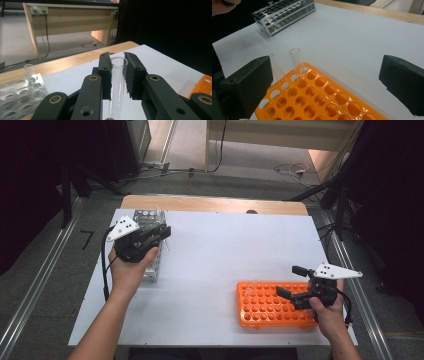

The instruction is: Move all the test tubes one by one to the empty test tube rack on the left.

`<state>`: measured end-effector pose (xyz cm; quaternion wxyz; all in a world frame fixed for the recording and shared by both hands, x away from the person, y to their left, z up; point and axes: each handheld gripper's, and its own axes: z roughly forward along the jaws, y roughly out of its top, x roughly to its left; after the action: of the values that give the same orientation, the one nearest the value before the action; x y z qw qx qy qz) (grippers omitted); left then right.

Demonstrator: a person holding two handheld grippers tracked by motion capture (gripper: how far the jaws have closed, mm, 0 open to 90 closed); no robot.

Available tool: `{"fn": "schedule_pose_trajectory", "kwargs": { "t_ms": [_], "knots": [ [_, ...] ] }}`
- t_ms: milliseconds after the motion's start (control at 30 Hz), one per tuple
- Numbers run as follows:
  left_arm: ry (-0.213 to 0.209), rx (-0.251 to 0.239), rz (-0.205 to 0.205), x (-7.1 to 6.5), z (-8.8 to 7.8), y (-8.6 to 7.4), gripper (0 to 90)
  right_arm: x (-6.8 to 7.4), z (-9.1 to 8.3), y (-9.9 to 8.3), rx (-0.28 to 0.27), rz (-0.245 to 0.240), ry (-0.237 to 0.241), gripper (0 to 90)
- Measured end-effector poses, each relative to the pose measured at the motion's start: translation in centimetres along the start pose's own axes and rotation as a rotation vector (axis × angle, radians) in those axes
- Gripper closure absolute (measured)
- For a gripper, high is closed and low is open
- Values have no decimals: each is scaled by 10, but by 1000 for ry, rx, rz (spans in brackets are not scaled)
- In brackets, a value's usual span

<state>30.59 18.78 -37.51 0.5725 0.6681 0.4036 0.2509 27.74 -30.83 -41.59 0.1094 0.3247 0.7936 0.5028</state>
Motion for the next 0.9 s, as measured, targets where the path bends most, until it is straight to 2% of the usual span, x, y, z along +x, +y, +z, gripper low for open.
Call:
{"fn": "schedule_pose_trajectory", "kwargs": {
  "t_ms": [233, 500, 667, 733, 900],
  "knots": [
    [73, 6, 17, 22, 13, 4, 748, -1, 0, -1, 6, 6, -10, 0],
    [152, -11, -12, 49, 29, 1, 748, -3, 0, -2, 9, 13, -19, 0],
    [208, -12, -11, 64, 38, 3, 748, -4, 0, -3, 7, 17, -17, 0],
    [220, -24, -20, 70, 42, 3, 748, -4, 0, -4, 9, 18, -19, 0],
    [258, -20, -16, 80, 54, 2, 748, -4, 1, -4, 11, 18, -14, 0]
  ]
}}
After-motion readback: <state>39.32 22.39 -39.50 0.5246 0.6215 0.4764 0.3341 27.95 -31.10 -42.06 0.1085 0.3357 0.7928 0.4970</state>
